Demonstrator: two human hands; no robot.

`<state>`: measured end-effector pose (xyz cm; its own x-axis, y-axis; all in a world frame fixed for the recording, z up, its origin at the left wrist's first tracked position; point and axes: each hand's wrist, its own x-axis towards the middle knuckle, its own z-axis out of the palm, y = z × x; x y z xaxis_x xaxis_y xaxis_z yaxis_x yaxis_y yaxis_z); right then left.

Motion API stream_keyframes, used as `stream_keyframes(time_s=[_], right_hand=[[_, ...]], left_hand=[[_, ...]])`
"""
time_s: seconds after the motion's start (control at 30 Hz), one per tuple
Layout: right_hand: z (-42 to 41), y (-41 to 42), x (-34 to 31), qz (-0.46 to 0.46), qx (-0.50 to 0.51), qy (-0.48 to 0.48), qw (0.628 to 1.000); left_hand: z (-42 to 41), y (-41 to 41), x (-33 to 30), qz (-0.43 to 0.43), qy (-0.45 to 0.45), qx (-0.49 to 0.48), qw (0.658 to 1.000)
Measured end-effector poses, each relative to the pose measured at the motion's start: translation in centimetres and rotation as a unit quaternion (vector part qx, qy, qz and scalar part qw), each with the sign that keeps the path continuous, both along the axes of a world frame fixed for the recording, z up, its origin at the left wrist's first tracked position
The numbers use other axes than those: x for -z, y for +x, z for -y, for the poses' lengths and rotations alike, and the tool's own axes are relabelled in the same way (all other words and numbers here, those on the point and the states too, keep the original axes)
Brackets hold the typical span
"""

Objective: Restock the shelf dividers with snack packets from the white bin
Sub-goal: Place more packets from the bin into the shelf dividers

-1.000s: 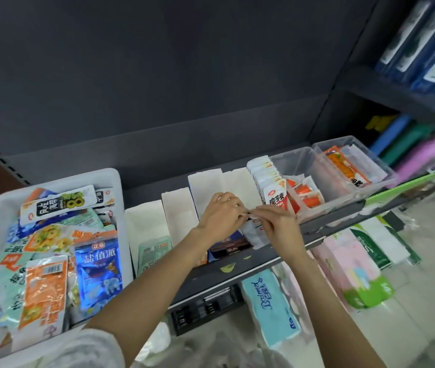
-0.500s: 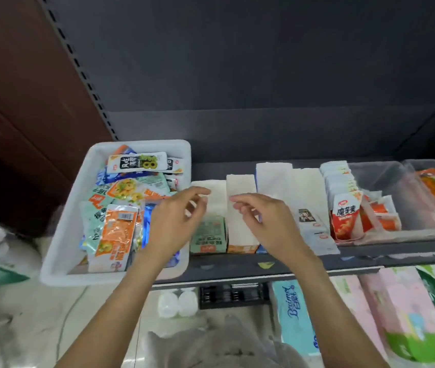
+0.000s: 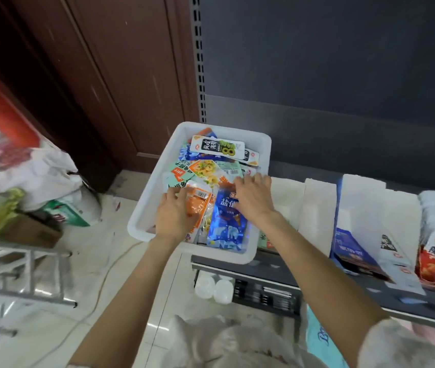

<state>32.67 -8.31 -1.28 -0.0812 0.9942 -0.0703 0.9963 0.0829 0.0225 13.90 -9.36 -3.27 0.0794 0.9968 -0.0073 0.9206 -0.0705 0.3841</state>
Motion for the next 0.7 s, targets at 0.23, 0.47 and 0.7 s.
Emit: stream_keyframes(time_s=[0.23,0.47,0.7], right_hand=[[2.4,2.9,-4.6,-0.303,0.012,0.042,0.952],[10.8,11.0,-8.2,-0.330,0.074,0.254,0.906],[18.8,16.1,-8.4,-0.267,0.232,0.331,0.875]], left_hand=[[0.0,3.6,-2.3,0.208,-0.057,0.141,0.966],[-0.2,11.6,-7.6,0.260,0.098,0.275,0.920],[2.6,21.8,-8.0,0.302,0.071,0.398,0.863]])
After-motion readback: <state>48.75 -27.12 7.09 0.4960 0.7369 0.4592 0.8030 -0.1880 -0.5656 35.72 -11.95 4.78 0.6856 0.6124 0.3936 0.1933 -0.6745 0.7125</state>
